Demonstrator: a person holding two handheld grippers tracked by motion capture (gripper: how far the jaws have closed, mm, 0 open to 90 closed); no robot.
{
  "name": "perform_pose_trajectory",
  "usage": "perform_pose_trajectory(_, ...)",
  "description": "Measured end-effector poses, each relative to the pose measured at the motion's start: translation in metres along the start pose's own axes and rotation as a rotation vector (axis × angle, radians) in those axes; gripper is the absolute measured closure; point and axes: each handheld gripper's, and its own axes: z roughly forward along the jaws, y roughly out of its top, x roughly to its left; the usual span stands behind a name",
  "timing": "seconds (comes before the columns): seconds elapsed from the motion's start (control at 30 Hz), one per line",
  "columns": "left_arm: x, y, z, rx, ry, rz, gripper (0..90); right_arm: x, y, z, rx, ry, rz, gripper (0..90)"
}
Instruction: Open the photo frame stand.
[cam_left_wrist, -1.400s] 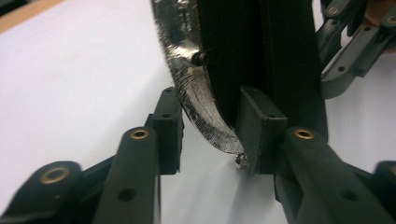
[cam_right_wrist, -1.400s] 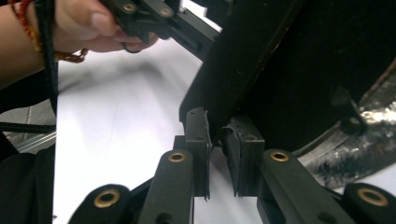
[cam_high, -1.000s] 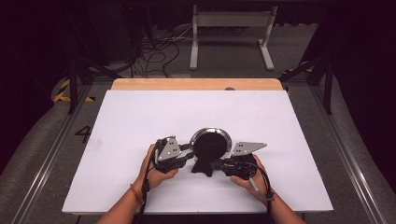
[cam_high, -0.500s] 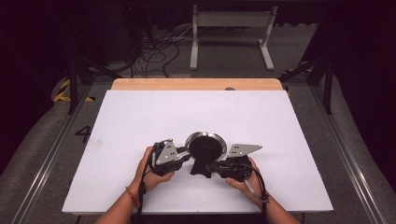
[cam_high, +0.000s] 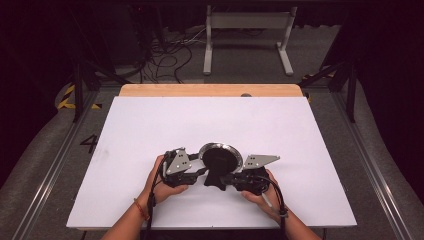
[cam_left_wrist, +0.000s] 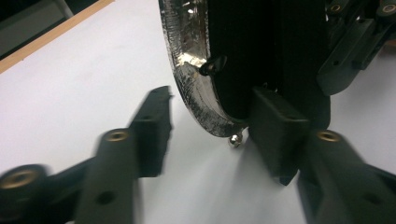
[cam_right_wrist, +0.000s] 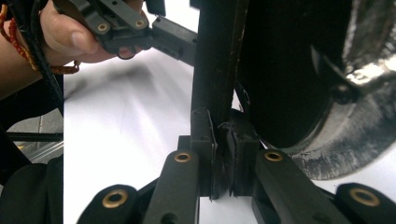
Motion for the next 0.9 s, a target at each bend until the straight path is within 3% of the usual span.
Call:
perform_pose_trajectory(0.07,0.002,0.004,0.001,0.016,0.012,0.018,39.8,0.0,0.0,0.0,0.001,0.002,0.0,84.4)
perform_pose_trajectory(0.1,0.006,0.007,0.002,0.019,0.016,0.0,32.5,0.0,0.0,-0.001,0.003,0.001,-0.001,84.7)
perform_pose_trajectory(0.3,0.009,0.007,0.005,0.002,-0.021,-0.015,34.5,-0.001,0.0,-0.001,0.004,0.007,0.002,84.8)
perform_pose_trajectory(0.4,0.009,0.006,0.009,0.006,-0.039,-0.025,44.6,-0.001,0.0,-0.001,0.006,0.008,-0.001,85.0)
perform_pose_trajectory(0.47,0.006,0.007,0.012,0.017,-0.053,-0.007,53.9,-0.001,0.0,-0.001,0.006,0.01,0.001,85.0)
perform_pose_trajectory(0.6,0.005,0.008,0.011,0.027,-0.047,-0.001,57.6,-0.002,0.0,-0.002,0.005,0.011,0.005,84.8)
perform_pose_trajectory(0.77,0.001,0.009,0.011,0.033,-0.013,0.018,58.4,-0.002,0.0,-0.002,0.009,0.011,0.004,84.3)
perform_pose_trajectory(0.83,-0.002,0.01,0.011,0.041,0.029,0.035,58.9,-0.002,0.001,-0.003,0.012,0.011,0.005,83.8)
perform_pose_trajectory(0.87,-0.002,0.01,0.011,0.041,0.029,0.035,60.8,-0.002,0.001,-0.004,0.015,0.009,0.004,83.1)
perform_pose_trajectory(0.9,-0.001,0.01,0.01,0.037,0.081,0.038,65.1,-0.002,0.001,-0.003,0.023,0.007,0.004,81.9)
